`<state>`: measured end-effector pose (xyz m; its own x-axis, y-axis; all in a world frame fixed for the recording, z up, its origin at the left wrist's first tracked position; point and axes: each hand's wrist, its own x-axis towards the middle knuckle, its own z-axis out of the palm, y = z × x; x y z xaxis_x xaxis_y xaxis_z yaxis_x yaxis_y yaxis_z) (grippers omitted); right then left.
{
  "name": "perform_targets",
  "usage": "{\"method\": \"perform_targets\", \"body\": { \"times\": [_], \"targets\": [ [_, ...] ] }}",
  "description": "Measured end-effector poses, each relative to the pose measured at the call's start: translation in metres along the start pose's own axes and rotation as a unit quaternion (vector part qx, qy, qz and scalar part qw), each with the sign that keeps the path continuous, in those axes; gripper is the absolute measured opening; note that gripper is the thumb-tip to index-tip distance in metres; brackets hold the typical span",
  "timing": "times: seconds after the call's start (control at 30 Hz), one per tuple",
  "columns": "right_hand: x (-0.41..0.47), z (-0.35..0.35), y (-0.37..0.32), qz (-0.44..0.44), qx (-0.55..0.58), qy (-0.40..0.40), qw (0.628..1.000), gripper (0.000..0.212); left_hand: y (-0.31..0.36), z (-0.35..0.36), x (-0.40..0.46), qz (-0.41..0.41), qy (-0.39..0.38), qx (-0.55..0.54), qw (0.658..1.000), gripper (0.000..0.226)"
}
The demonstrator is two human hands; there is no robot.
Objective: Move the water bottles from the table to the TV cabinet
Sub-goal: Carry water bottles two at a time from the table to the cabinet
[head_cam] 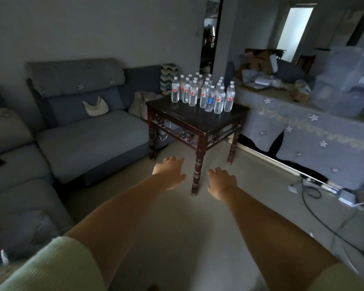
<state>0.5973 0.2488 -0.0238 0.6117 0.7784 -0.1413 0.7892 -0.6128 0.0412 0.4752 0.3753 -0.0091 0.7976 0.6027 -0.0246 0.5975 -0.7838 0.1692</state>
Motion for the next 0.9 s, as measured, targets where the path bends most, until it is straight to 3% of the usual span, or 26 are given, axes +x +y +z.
{"method": "perform_targets", "body": {
  "times": [0.43,0.9],
  "targets": [
    [0.226,-0.058,-0.072,0.003,0.007,0.038,0.999,0.043,-0.129,-0.063,0.205,-0.016,0.004,-0.001,1.000,0.060],
    [0.427,-0.064,-0.100,-0.013,0.016,0.008,1.000,0.044,-0.211,-0.053,0.381,-0.019,-0.006,-0.022,1.000,0.054]
  ]
}}
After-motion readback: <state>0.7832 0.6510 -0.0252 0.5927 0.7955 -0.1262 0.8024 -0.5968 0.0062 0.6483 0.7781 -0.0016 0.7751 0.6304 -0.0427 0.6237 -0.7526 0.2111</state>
